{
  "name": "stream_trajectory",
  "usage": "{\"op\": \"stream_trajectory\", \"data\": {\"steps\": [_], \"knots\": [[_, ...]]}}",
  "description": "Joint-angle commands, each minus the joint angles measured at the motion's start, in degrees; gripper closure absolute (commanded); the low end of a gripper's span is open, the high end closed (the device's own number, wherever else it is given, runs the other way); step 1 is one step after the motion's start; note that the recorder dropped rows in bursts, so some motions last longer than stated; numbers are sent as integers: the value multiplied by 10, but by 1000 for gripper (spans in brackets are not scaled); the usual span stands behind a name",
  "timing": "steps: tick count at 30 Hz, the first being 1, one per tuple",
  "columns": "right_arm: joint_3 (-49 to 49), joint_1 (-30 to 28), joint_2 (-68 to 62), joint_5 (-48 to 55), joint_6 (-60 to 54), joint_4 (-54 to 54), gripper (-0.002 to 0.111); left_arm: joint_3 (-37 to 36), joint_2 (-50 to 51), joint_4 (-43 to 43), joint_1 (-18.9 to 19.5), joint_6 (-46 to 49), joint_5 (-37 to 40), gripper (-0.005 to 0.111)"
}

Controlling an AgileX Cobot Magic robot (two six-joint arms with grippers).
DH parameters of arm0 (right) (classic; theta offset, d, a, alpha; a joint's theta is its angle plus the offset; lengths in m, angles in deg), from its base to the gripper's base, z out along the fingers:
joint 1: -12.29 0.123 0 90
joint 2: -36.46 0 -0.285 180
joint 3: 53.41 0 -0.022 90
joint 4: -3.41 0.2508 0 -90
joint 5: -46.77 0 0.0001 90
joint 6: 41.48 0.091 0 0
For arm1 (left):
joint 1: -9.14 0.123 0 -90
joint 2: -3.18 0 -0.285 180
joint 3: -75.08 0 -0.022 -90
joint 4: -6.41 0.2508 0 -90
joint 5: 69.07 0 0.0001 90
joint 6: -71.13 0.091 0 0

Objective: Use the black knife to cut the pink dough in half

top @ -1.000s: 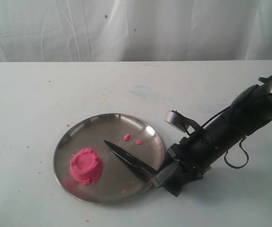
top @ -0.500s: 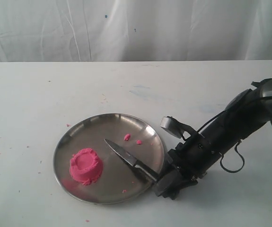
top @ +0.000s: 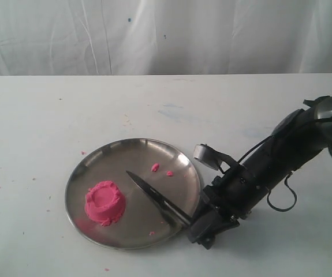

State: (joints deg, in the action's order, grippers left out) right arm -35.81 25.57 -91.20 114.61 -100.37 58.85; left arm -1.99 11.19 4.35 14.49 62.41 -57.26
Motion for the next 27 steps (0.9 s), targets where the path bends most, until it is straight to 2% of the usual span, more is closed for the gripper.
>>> {"op": "stream_trajectory", "data": {"steps": [1, 17, 27], "knots": [[4, 3, 25, -5, -4, -17, 108, -2, -2, -5, -3, 2, -2, 107], [4, 3, 130, -20, 43, -17, 108, -2, -2, -5, -3, 2, -2, 107], [3, 32, 283, -23, 81, -15, 108, -2, -2, -5, -3, 2, -2, 107]]}}
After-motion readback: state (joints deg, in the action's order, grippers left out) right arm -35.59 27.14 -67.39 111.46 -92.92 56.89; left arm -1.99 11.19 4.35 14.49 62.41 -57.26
